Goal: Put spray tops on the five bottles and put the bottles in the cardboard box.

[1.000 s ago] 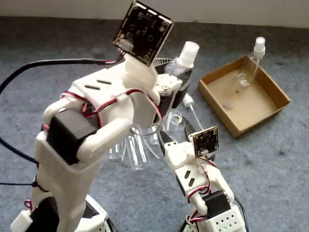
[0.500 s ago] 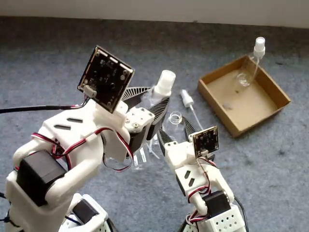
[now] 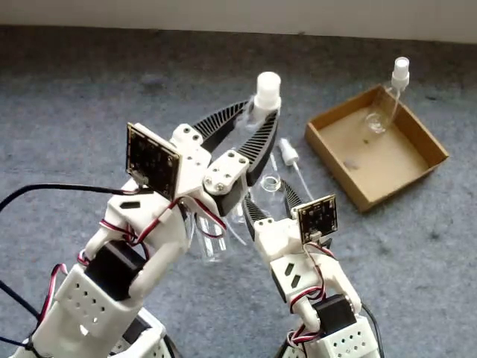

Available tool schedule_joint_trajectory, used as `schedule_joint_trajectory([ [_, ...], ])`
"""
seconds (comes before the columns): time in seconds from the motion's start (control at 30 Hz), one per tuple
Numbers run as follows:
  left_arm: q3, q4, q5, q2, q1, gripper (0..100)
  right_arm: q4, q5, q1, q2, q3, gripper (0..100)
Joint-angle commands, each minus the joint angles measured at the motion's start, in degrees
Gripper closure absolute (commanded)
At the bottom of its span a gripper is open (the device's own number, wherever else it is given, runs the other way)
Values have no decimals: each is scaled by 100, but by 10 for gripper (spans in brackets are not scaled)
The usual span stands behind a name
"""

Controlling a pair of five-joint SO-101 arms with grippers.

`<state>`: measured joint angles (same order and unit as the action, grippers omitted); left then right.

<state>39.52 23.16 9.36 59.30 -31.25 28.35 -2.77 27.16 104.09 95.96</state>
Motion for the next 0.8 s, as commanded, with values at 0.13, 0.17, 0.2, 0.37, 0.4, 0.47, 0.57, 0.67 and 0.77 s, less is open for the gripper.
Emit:
schedule_joint_trajectory([
  [0.13,189,-299,88,-189,576,995,48,905,57,110,813,925],
  [0.17,233,-299,88,-136,567,995,48,905,57,110,813,925],
  [0.2,268,-299,88,-75,532,995,48,905,57,110,813,925],
  [0.37,312,-290,88,338,259,995,48,914,57,110,813,925],
  [0.4,312,-281,79,444,189,995,48,914,57,110,813,925],
  [0.47,286,-88,79,629,92,995,48,914,57,110,813,925],
  [0.57,312,316,62,813,-48,995,48,923,57,110,813,925],
  [0.67,312,615,70,857,-75,995,48,923,57,101,813,925],
  [0.77,462,633,79,875,-57,995,48,923,57,101,813,925],
])
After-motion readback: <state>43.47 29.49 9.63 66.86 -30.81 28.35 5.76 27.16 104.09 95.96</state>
